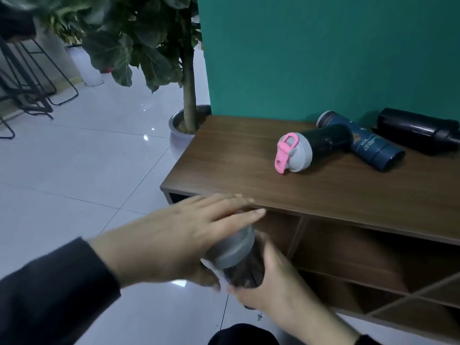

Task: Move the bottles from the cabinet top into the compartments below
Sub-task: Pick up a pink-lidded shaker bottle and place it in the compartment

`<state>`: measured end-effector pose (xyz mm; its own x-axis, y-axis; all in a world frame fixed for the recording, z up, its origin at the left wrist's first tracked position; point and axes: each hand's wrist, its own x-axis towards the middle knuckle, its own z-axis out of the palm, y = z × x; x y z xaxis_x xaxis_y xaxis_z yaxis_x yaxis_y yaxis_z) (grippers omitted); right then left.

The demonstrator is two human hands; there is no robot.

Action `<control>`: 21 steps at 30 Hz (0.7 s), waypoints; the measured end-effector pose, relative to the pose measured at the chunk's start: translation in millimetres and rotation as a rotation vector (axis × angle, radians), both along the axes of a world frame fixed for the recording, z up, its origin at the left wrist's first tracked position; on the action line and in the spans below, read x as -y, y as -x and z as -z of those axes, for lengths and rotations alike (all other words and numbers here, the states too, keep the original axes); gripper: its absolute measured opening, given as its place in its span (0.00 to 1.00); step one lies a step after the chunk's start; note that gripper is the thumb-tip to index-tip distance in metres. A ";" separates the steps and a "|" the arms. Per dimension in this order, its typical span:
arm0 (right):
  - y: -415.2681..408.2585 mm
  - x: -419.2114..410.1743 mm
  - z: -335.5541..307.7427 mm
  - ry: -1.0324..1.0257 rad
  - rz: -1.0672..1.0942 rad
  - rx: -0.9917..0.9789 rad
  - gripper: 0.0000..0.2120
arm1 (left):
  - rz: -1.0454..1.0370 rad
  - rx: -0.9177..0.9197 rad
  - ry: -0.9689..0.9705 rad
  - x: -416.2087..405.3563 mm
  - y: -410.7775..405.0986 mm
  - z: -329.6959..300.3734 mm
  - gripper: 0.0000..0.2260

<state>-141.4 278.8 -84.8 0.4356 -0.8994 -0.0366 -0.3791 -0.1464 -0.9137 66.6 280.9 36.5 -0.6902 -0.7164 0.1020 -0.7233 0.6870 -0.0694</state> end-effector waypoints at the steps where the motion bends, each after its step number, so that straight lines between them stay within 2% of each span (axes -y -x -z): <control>1: -2.7 -2.1 16.7 -0.014 0.009 -0.032 0.43 | -0.040 -0.089 -0.029 -7.1 -9.6 16.7 0.45; 3: -7.3 -0.7 48.3 -0.011 0.077 -0.042 0.44 | -0.251 -0.489 -0.062 -33.7 -12.1 59.1 0.35; 5: -14.0 4.2 67.4 -0.070 0.156 -0.027 0.42 | -0.564 -0.923 -0.083 -54.9 0.6 98.3 0.25; 6: -19.0 9.2 74.7 -0.104 0.188 -0.025 0.42 | -0.741 -1.072 -0.156 -59.0 8.0 120.1 0.24; 8: -29.4 19.3 89.0 -0.127 0.233 0.002 0.40 | -0.985 -1.279 -0.443 -52.5 24.6 153.7 0.29; 10: -41.2 27.8 99.2 -0.140 0.231 0.001 0.35 | -1.013 -1.436 -0.647 -35.2 36.9 174.0 0.30; 12: -54.1 34.4 112.3 -0.220 0.267 0.121 0.22 | -0.996 -1.560 -0.719 -13.9 43.0 189.4 0.28; 14: -69.4 41.5 113.8 -0.314 0.322 0.237 0.07 | -0.984 -1.607 -0.733 5.9 43.6 201.5 0.30; 15: -75.6 48.4 111.1 -0.392 0.341 0.320 0.07 | -0.974 -1.608 -0.731 14.1 41.9 206.7 0.33; 17: -85.1 64.8 108.3 -0.555 0.375 0.464 0.23 | -0.988 -1.588 -0.724 29.2 33.7 216.0 0.38; 19: -92.6 80.7 117.2 -0.649 0.380 0.463 0.22 | -1.024 -1.565 -0.713 41.7 21.8 225.1 0.36; 21: -96.8 92.8 133.1 -0.608 0.375 0.354 0.23 | -1.042 -1.536 -0.709 51.5 12.3 232.8 0.35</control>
